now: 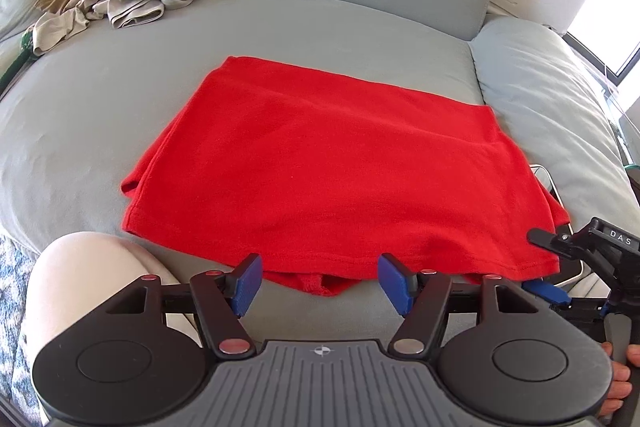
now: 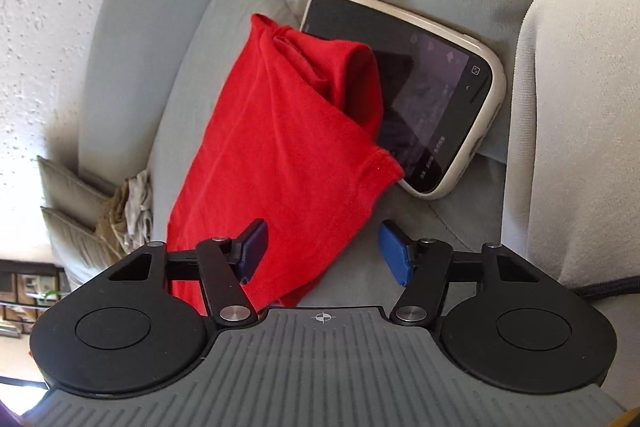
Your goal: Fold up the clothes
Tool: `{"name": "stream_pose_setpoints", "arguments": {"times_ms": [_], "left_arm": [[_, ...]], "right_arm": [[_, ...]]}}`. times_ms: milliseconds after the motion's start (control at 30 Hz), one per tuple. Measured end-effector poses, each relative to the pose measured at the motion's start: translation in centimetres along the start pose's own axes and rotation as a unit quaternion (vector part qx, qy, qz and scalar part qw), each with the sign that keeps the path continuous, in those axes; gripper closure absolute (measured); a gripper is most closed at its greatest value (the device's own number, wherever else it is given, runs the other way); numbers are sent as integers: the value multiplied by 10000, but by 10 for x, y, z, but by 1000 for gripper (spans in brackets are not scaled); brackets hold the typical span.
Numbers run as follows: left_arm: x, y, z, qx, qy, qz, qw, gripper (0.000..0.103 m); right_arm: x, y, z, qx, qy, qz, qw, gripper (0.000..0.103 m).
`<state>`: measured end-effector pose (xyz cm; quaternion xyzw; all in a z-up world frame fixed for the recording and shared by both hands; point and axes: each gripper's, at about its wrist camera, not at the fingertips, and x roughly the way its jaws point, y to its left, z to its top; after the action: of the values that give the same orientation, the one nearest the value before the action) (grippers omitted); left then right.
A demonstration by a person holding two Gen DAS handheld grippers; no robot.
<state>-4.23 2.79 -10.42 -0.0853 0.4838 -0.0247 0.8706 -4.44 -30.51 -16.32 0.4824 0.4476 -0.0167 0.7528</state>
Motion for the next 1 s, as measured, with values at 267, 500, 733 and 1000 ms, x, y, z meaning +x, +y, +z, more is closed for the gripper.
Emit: {"name": "stream_pose_setpoints", "arguments": {"times_ms": [267, 500, 733, 1000], "left_arm": [[4, -1, 1, 12, 37, -46, 10000, 40], [4, 2, 0, -46, 24, -43, 10000, 40], [3, 16, 1, -240, -11, -78, 9997, 40], [-8, 50, 7, -679, -269, -215, 9971, 40]], "right_arm": [[11, 2, -4, -524, -843, 216, 9948, 40], [17, 7, -5, -761, -1514, 343, 9849, 43], [21, 10, 17, -536, -1560, 235, 9860, 69], [21, 60, 24, -1964, -1424, -784, 9670, 90]]}}
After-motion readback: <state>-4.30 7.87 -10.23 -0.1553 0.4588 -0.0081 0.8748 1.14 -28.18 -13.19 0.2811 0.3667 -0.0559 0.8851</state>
